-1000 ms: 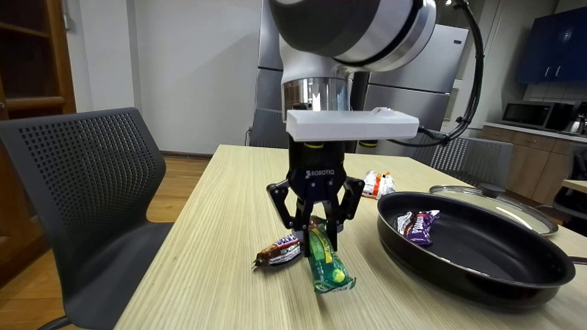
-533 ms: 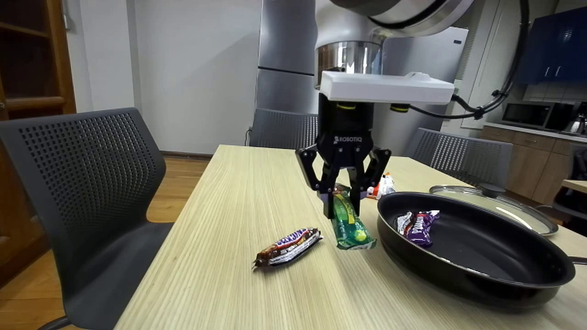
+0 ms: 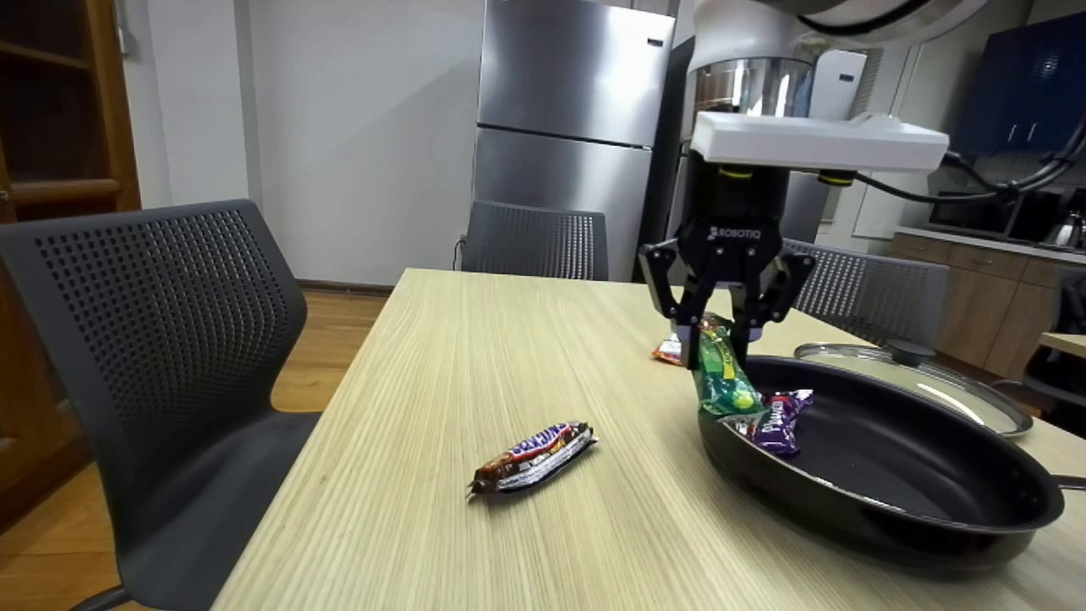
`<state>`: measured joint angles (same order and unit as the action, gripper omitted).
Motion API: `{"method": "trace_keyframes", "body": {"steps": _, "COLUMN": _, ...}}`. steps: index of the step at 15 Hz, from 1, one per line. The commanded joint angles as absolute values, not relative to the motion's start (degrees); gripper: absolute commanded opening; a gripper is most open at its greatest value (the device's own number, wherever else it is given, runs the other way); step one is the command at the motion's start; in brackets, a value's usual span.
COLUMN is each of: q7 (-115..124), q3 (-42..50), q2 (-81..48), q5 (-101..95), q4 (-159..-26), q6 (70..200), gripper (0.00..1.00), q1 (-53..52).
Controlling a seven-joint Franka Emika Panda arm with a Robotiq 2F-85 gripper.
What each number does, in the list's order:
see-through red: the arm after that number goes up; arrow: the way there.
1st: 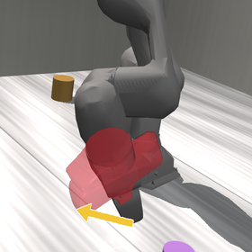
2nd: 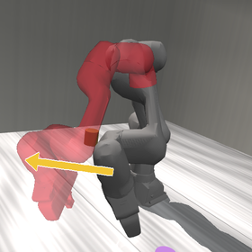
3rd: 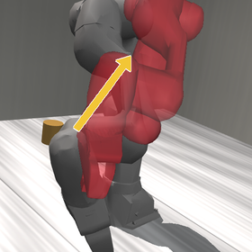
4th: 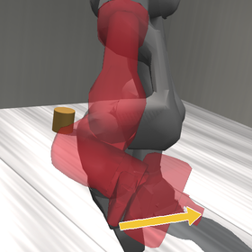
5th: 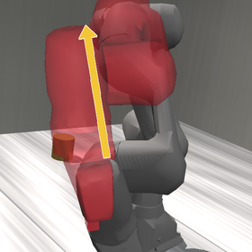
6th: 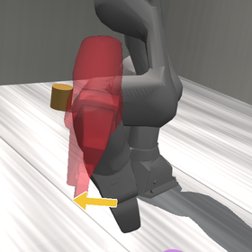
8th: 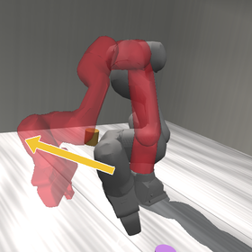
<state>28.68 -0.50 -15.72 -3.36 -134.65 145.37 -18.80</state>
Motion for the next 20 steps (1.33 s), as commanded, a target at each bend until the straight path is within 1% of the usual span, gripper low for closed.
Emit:
{"method": "trace_keyframes", "body": {"steps": 1, "q7": 31.1, "q3": -0.1, "q2": -12.0, "q5": -2.4, "q4": -139.6, "q6": 148.1, "gripper": 0.14, "q1": -15.3}}
{"method": "trace_keyframes", "body": {"steps": 8, "q7": 32.8, "q3": 2.7, "q2": -13.9, "q5": -0.5, "q4": -140.3, "q6": 149.2, "gripper": 0.14, "q1": -10.2}}
{"method": "trace_keyframes", "body": {"steps": 20, "q7": 31.0, "q3": 4.5, "q2": -21.0, "q5": 8.3, "q4": -135.4, "q6": 148.8, "gripper": 0.14, "q1": -4.4}}
